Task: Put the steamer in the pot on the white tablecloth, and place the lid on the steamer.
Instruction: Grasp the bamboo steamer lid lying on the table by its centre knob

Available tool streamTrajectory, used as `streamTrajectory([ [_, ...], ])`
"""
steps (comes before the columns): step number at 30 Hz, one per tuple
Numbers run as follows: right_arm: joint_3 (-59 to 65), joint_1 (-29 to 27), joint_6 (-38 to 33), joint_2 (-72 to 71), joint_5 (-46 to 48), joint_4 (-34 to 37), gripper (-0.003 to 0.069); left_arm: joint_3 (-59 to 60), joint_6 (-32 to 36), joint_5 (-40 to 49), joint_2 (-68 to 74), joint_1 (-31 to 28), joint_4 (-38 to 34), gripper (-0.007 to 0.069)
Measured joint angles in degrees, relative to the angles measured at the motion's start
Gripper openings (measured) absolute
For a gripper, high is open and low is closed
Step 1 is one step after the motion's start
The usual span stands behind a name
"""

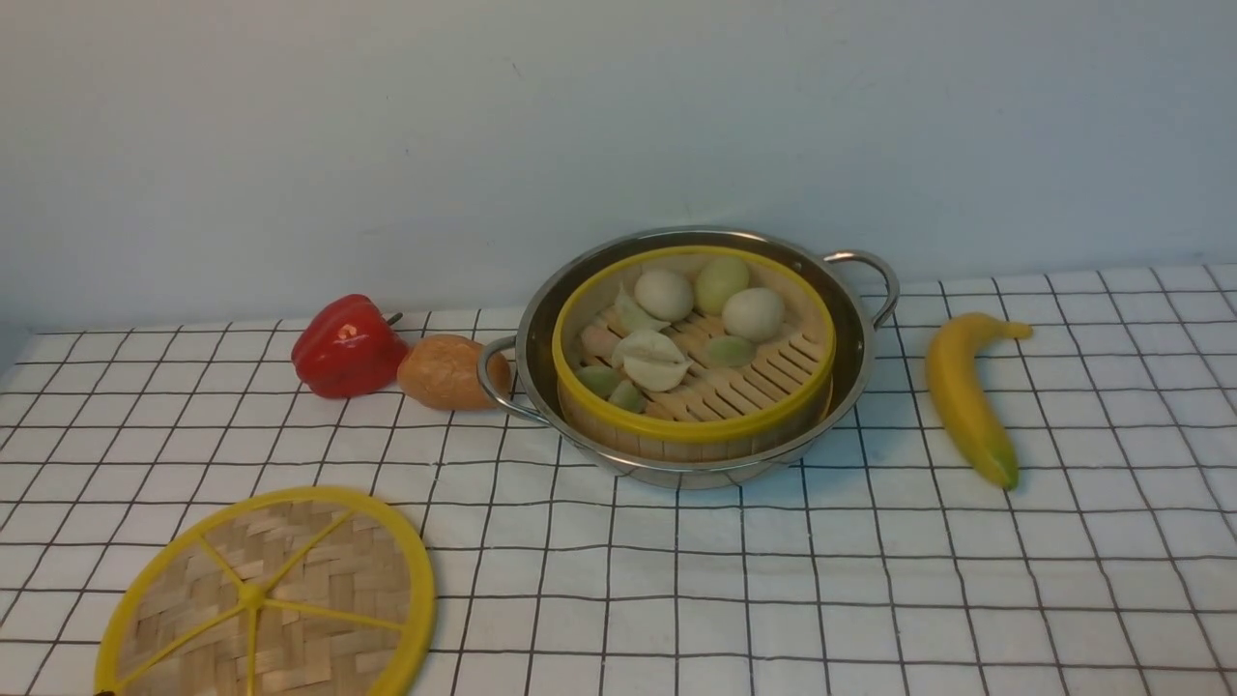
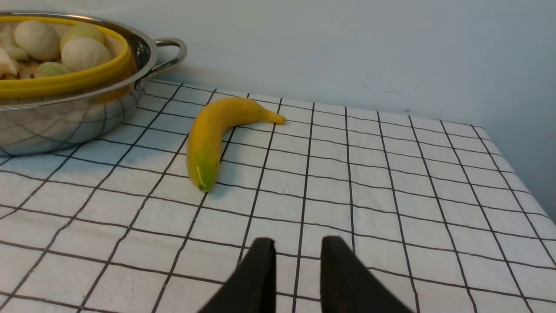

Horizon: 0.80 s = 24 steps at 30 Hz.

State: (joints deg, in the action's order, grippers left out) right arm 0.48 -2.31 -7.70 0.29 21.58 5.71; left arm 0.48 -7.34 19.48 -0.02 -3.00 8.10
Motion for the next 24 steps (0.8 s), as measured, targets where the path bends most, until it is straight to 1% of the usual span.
streamTrajectory([
  [12,0.0,0.0,0.0,0.0,0.0,0.0,0.0201,0.0,0.0,-0.1,0.0,0.0,0.0,0.0578],
  [15,0.0,0.0,0.0,0.0,0.0,0.0,0.0205,0.0,-0.3,-1.8,0.0,0.0,-0.7,0.0578],
  [16,0.0,0.0,0.0,0.0,0.0,0.0,0.0206,0.0,-0.8,-3.2,0.0,0.0,-1.4,0.0578],
  [18,0.0,0.0,0.0,0.0,0.0,0.0,0.0211,0.0,-2.5,-7.3,0.0,0.0,-5.1,0.0578],
  [19,0.0,0.0,0.0,0.0,0.0,0.0,0.0213,0.0,-2.7,-7.7,0.0,0.0,-5.5,0.0578],
  [21,0.0,0.0,0.0,0.0,0.0,0.0,0.0216,0.0,-3.8,-13.0,0.0,0.0,-9.6,0.0578],
  [22,0.0,0.0,0.0,0.0,0.0,0.0,0.0218,0.0,-3.9,-13.0,0.0,0.0,-9.9,0.0578],
  [24,0.0,0.0,0.0,0.0,0.0,0.0,0.0221,0.0,-4.9,-17.0,0.0,0.0,-13.9,0.0578],
])
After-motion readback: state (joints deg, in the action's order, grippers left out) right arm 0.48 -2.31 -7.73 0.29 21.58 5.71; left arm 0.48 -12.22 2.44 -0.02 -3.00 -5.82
